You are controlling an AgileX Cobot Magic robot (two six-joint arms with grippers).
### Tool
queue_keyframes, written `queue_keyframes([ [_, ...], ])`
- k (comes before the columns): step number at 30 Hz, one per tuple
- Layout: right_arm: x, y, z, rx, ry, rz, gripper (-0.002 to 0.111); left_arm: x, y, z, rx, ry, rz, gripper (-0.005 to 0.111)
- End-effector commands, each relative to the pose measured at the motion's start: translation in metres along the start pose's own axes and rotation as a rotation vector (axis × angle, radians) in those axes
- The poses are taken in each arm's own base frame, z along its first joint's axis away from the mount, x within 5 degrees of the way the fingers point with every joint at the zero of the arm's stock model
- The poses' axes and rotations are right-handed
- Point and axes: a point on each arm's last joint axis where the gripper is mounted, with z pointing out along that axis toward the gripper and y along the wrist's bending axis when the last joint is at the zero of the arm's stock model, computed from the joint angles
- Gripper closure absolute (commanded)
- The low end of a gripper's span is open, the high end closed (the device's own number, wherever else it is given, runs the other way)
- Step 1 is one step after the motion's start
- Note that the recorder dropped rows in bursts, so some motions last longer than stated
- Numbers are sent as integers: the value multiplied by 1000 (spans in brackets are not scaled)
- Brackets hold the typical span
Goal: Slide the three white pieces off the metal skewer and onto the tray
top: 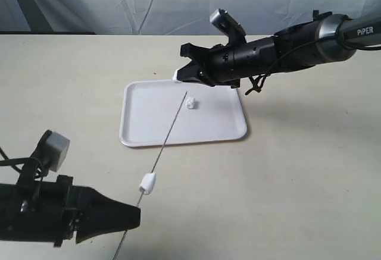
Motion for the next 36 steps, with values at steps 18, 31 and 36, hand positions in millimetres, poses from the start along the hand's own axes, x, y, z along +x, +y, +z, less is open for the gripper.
queue_keyframes([
  [18,8,15,-4,-176,127,25,66,-102,-1,13,-228,-203,24,107],
  [31,26,25,-6,-238,307,48,66,-126,5,22,-234,-208,27,107],
  [36,32,35,2,-247,308,48,66,-133,1,22,-231,-230,14,107],
])
